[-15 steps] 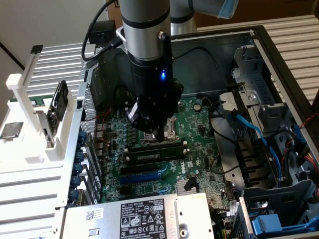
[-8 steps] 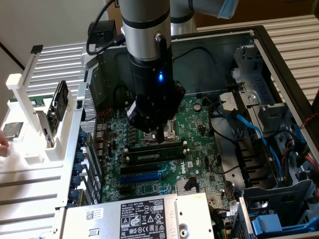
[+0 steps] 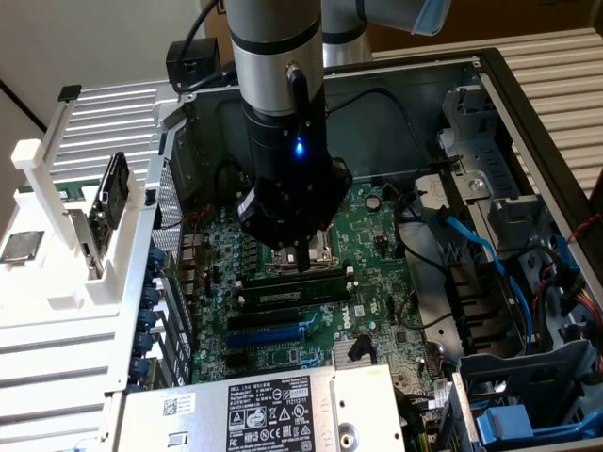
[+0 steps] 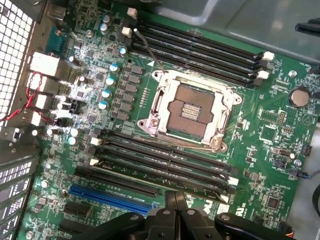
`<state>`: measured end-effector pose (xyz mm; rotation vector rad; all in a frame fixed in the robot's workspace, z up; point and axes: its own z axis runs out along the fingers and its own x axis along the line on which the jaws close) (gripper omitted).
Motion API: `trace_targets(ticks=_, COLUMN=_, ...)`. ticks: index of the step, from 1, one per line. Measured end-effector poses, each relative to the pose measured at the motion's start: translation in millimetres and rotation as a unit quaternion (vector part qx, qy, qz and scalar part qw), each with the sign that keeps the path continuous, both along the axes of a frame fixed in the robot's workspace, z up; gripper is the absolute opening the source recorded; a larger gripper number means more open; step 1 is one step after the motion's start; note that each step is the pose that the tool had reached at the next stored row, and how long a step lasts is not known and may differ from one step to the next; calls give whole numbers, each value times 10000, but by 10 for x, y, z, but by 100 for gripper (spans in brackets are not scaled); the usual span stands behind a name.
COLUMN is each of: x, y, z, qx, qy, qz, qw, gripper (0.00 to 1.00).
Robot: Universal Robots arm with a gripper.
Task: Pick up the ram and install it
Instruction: 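Press down the ram until it locks into place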
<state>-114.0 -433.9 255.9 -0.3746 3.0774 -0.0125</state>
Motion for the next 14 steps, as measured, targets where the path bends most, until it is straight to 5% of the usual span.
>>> trace_targets(ticks=7, x=0, y=0, z=-2, qx=10, qy=0, qz=-529, qw=9986, gripper=10)
trace_targets(ticks=14, x=0, y=0, z=-2, qx=28, qy=0, qz=-1031, qw=9947, gripper=10)
